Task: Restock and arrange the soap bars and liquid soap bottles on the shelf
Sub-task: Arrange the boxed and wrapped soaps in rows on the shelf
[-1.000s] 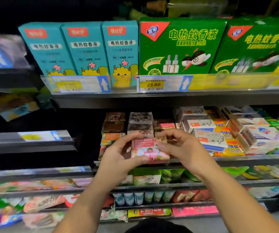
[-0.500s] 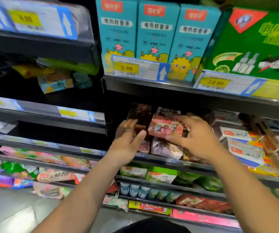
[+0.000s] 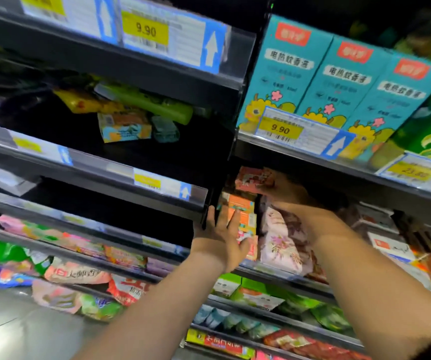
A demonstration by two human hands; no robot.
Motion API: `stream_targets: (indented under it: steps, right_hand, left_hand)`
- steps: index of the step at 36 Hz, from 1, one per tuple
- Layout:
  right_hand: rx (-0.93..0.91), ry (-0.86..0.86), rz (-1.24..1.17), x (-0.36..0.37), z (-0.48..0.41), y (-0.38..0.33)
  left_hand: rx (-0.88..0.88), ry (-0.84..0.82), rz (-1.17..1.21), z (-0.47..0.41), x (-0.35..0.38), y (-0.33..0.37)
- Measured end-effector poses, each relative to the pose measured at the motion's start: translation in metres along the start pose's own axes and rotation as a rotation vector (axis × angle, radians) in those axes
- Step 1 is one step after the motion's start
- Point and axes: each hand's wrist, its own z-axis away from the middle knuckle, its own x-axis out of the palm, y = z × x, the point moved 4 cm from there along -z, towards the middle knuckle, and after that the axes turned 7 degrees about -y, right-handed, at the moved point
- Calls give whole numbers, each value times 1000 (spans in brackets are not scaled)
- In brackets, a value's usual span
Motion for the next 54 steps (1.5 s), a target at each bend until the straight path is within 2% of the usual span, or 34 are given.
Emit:
stream_targets:
  steps: [2,5,8,10,20,24,28,32,35,38,41,44,46,48,50,54]
  right_hand:
    - [-43,-59,-173,6,-14,14]
    - [19,20,-130,6,-18,-20]
    - [69,-73,-272,19,-27,-14]
    - [60,-28,-264,18,-31,-13]
    - [150,-39,-81,18,-33,10]
    - [289,36,155,4,-13,30]
    - [305,64,213,-18,13,50]
    - [326,8,220,-41,41,78]
    - [378,-115,313,-57,63,100]
    - [465,-229,419,-63,77,119]
    - [482,-330,353,-53,81,132]
    - [501,-369,248,-41,81,138]
    - [504,-380,269,-38,80,141]
    - [504,-408,259,-36,78,145]
    - [517,-411,256,-37,74,149]
    - [511,-376,310,-36,71,150]
  left_hand:
    - [3,-21,21,0,0,0]
    - [2,-29,36,0,-2,0]
    - [3,-49,22,1,-3,-1]
    - [6,-55,21,0,-4,-2]
    - [16,-77,24,3,-7,-3]
    - [17,-73,29,4,-7,-3]
    - [-2,-103,19,2,-7,-3]
    - [-35,-105,-26,0,-2,-5]
    - [-39,-70,-68,0,-2,-2]
    - [-65,-110,-39,-2,-5,0]
    - [-96,-98,20,-5,-14,3]
    - [-24,-103,100,8,-29,29]
    - [2,66,44,14,-47,51]
    - [16,166,-71,19,-54,71]
    - [90,196,-61,13,-53,88]
    - [206,123,-51,9,-49,123]
